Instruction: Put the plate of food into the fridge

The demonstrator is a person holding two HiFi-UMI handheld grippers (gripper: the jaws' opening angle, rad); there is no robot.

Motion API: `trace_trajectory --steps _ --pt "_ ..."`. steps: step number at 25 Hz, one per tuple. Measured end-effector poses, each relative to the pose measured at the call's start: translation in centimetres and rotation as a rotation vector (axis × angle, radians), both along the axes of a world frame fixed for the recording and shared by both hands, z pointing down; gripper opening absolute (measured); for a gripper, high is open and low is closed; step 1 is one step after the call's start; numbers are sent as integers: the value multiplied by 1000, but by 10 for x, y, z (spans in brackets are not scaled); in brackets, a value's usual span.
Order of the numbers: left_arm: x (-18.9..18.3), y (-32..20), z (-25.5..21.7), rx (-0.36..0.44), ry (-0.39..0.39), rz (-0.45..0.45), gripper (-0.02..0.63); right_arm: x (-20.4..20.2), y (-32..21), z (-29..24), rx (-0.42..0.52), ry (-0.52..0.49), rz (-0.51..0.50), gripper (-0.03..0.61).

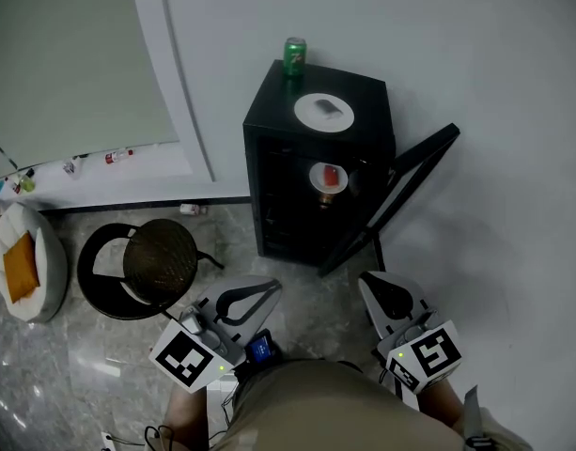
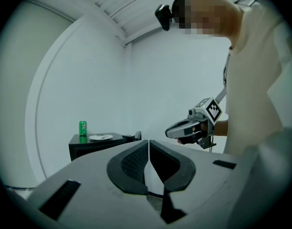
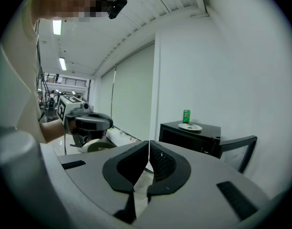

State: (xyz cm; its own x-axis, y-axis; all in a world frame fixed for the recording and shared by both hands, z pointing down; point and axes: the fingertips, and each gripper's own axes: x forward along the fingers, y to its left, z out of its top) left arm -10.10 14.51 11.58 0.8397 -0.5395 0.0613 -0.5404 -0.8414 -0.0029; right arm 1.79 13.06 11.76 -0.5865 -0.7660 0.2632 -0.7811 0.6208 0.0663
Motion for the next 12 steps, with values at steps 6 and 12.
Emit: trace_trajectory --steps 6,12 --pt "-31 -8 7 -9 15 1 16 -27 -5 9 -31 8 13 21" --pt "-48 -15 14 -15 34 10 17 -41 -8 21 -69 25 25 21"
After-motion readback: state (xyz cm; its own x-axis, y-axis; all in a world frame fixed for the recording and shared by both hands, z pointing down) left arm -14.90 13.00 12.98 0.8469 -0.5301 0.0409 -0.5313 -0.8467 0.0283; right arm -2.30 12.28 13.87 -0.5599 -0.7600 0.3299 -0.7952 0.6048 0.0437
